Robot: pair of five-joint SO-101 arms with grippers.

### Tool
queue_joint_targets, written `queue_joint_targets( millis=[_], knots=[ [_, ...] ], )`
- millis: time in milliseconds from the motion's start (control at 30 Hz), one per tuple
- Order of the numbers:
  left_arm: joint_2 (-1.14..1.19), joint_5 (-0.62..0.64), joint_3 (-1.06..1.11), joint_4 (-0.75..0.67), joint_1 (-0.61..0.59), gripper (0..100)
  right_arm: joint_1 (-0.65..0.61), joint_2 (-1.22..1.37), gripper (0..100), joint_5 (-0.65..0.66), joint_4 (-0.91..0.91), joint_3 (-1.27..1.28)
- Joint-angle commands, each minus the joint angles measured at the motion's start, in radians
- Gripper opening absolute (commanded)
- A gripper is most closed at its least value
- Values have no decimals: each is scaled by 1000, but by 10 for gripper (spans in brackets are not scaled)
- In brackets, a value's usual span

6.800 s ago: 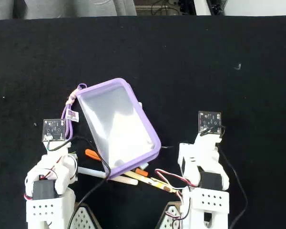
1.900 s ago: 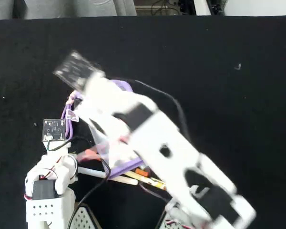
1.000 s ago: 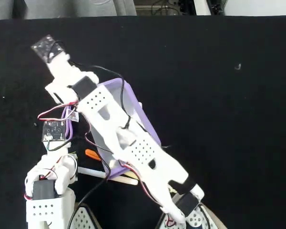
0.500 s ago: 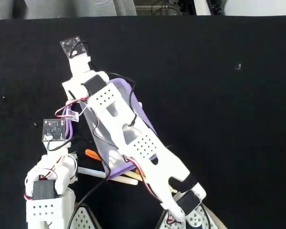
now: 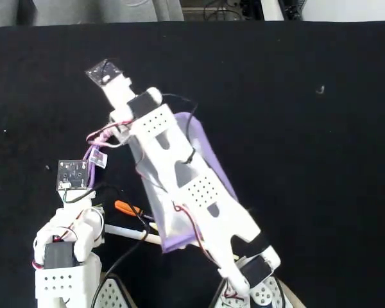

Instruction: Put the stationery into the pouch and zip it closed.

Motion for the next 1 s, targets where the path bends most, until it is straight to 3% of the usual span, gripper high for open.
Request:
queue_joint_targets(
  millis=[0, 167, 333, 567, 967],
  knots=[
    [-5, -6, 24, 5, -1, 30, 61, -13, 117, 83, 97, -13],
    [-5, -6, 24, 5, -1, 30, 66, -53, 117, 221, 98, -31],
    [-5, -6, 24, 5, -1, 30, -15, -113, 119, 379, 81, -48],
    [-5, -6, 24, 5, -1, 30, -114, -114, 120, 454, 48, 33],
    [-5, -6, 24, 5, -1, 30, -84, -119, 99, 551, -176, 271]
  ],
)
